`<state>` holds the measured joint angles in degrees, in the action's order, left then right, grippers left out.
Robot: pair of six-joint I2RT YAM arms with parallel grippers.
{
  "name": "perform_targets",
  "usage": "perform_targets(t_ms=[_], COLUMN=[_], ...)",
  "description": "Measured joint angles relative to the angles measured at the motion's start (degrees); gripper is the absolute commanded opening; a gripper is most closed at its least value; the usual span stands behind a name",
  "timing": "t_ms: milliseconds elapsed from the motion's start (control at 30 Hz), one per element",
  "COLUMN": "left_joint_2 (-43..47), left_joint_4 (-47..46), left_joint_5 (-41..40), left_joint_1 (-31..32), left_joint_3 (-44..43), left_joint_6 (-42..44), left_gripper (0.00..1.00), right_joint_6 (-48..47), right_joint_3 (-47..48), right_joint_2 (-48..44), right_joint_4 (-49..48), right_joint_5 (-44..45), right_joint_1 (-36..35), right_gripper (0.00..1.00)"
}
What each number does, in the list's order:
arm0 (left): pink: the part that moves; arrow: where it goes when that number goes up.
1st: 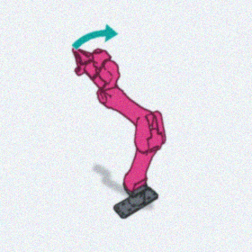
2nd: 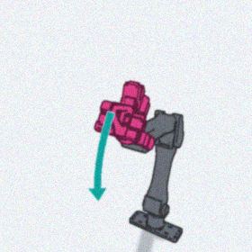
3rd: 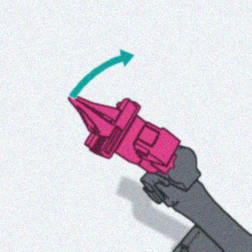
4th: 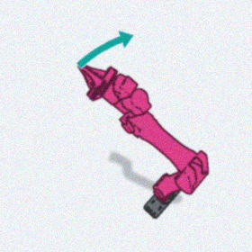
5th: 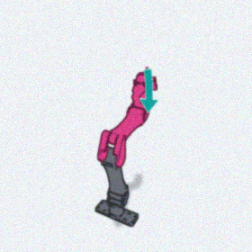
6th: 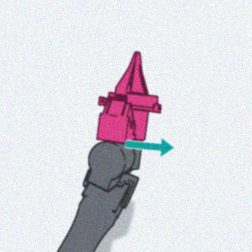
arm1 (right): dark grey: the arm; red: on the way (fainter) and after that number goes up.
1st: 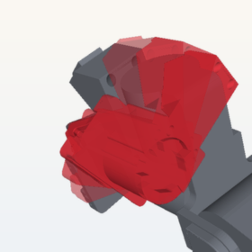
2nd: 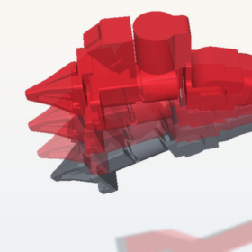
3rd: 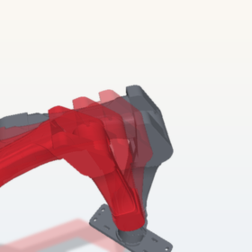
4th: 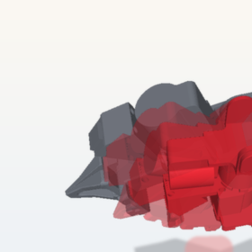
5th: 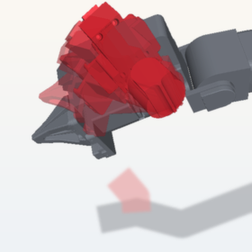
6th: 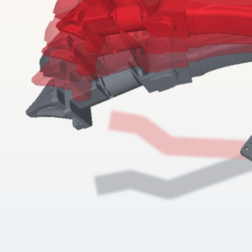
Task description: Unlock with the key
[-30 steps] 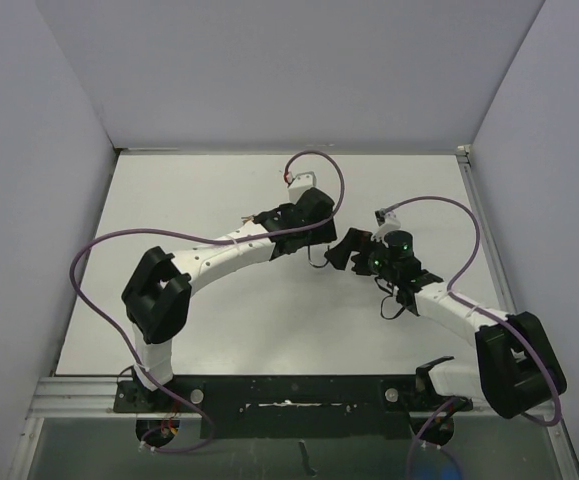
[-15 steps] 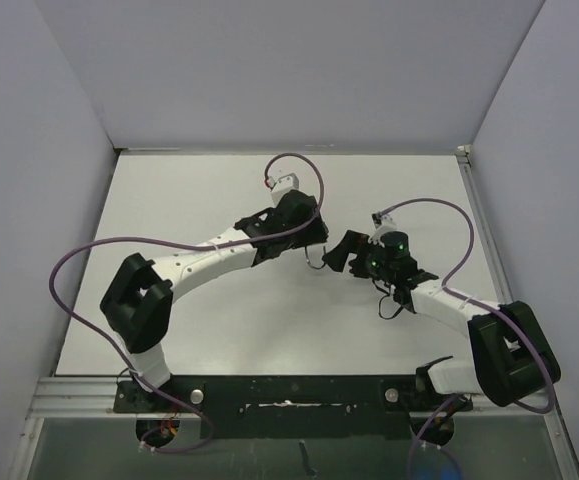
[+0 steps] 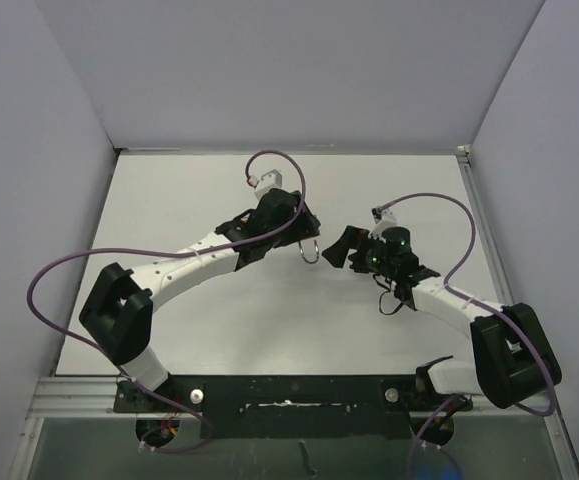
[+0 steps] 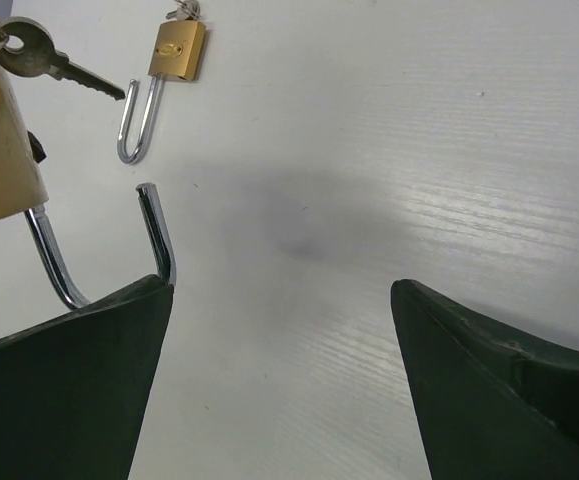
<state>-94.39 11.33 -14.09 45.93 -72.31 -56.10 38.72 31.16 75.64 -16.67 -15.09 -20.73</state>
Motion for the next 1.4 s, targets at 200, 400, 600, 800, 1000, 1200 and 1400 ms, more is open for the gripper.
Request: perform_targets(t_ms=[200, 400, 600, 800, 1000, 1200, 1400], left_joint_2=[-0.02, -1.09, -2.19, -2.19, -2.51, -3.65, -4.02], left_joint_4=[1.51, 3.04, 4.66, 5.49, 5.42, 5.33, 5.14], left_joint_5=[-2.67, -2.71, -2.56, -2.43, -1.42, 0.55, 1.77], left_joint_1=[-0.81, -0.98, -0.68, -0.15, 0.55, 0.96, 1.22], left_joint_3=[0.0, -0.46, -2.36, -4.98, -5.33, -5.33, -5.33], left_joint_6=[0.66, 0.15, -0.96, -2.16, -3.37, -4.48, -5.42], left_gripper=[0.0, 0.0, 0.0, 0.0, 0.0, 0.0, 0.0], right_joint_6=[-2.75, -8.61, -12.9, -15.26, -16.7, -17.84, -18.71], right_joint_3=[0.2, 3.65, 3.5, 3.5, 3.5, 3.54, 3.54], right_joint_2=[-6.16, -8.63, -8.11, -5.22, -2.84, -1.38, 1.29], right_joint_4=[3.82, 9.79, 12.68, 12.92, 12.87, 11.87, 11.21], right_joint_5=[1.99, 7.32, 12.85, 17.4, 20.98, 23.65, 25.11], right_joint_1=[0.13, -0.59, -2.69, -5.42, -9.09, -11.69, -14.03], right_gripper=[0.95, 0.95, 0.95, 0.95, 0.95, 0.95, 0.95])
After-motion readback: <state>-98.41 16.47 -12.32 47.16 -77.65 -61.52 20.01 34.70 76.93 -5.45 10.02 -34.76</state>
